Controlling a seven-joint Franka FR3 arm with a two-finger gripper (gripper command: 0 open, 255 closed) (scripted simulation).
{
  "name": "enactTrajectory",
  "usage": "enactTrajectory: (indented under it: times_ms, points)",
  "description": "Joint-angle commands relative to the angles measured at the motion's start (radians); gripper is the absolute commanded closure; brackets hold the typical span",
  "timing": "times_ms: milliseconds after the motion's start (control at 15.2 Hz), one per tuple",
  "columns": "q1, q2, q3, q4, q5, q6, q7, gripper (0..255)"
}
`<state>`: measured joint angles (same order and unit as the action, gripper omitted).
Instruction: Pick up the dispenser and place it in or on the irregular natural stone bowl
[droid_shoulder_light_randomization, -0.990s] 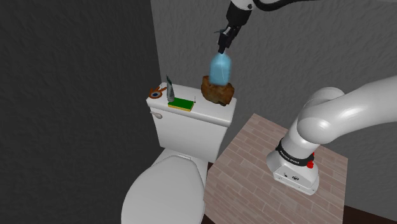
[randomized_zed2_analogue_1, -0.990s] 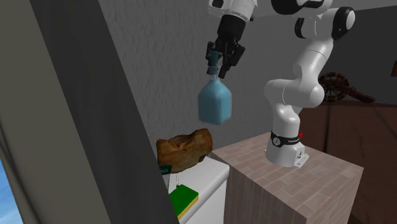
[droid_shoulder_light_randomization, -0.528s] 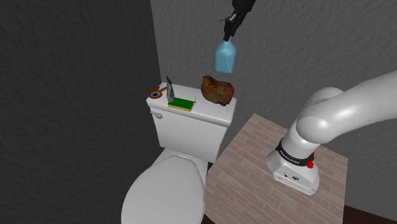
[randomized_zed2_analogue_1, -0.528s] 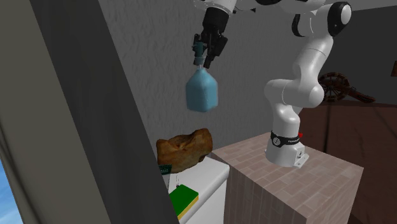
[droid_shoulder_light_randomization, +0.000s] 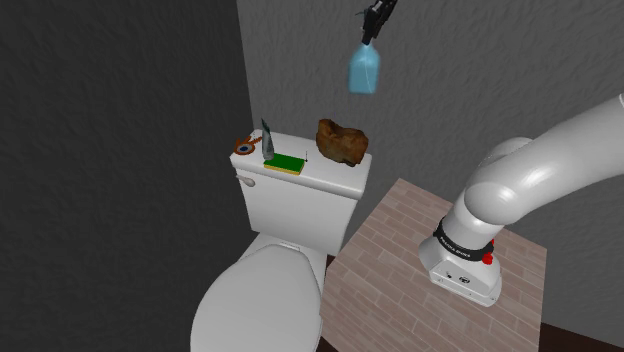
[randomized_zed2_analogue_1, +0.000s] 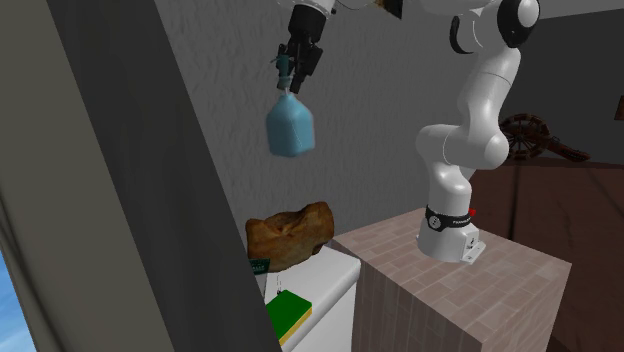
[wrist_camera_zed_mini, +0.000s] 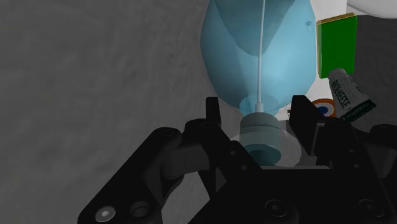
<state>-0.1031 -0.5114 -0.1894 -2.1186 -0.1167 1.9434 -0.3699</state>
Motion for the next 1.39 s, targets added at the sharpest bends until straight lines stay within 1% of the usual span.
enactTrajectory:
  times_ms: [0,1320]
  points:
    - [-0.002,0.001,-0.008,-0.015,-0.002,0.018,-0.009,255]
    - [-0.014,-0.002,-0.027,-0.287,-0.022,0.286,0.002,255]
